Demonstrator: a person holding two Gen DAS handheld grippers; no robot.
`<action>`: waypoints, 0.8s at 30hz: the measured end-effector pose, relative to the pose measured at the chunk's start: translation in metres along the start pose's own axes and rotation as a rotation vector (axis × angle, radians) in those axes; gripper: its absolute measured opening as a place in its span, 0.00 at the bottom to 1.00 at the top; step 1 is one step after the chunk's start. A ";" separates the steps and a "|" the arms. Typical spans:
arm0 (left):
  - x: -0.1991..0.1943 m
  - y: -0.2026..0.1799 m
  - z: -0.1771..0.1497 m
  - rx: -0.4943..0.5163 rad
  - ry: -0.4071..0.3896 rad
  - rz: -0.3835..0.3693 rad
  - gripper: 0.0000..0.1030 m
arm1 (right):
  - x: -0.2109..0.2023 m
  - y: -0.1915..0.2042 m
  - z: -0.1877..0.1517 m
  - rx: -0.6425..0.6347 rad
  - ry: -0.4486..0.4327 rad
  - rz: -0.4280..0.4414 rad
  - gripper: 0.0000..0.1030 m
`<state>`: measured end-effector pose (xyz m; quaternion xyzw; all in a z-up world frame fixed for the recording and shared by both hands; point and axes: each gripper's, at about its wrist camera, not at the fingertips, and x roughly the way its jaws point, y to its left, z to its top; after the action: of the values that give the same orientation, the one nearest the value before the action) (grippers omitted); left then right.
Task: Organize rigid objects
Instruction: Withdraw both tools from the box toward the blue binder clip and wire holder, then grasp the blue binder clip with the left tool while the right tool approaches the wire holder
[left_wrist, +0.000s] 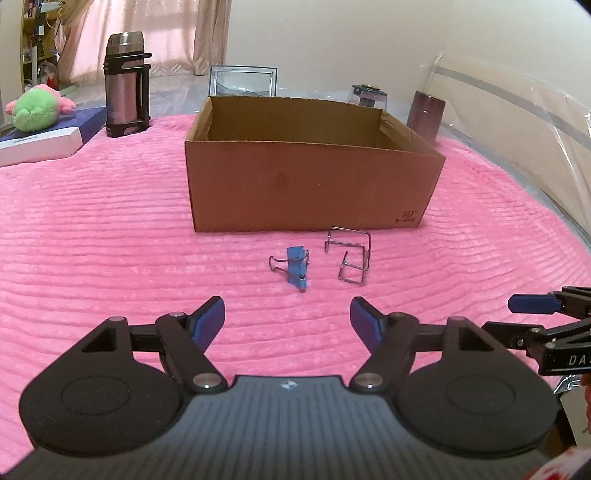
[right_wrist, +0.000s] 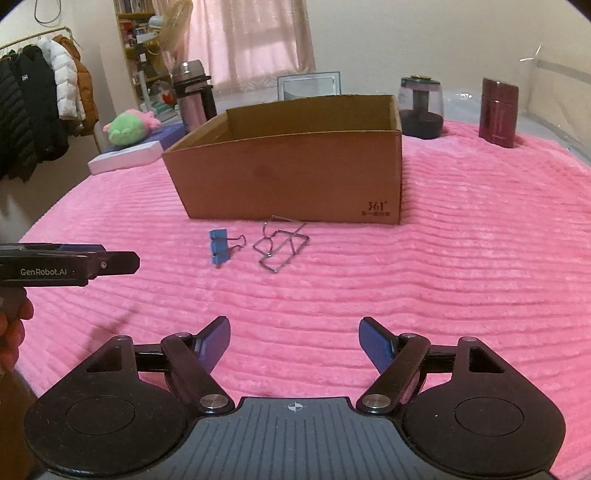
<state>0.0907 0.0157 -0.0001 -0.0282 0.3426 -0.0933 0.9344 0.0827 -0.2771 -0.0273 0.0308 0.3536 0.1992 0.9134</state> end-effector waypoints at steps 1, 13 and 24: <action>0.002 -0.001 -0.001 -0.001 0.000 -0.001 0.68 | 0.000 0.000 0.000 0.000 -0.001 -0.001 0.72; 0.030 -0.006 0.002 0.017 -0.012 0.007 0.65 | 0.015 -0.007 0.000 0.004 -0.007 -0.018 0.72; 0.068 -0.011 0.006 0.170 -0.011 0.012 0.59 | 0.040 -0.016 0.007 0.009 -0.001 -0.015 0.72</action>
<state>0.1440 -0.0085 -0.0374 0.0528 0.3283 -0.1165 0.9359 0.1195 -0.2752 -0.0508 0.0322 0.3541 0.1908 0.9150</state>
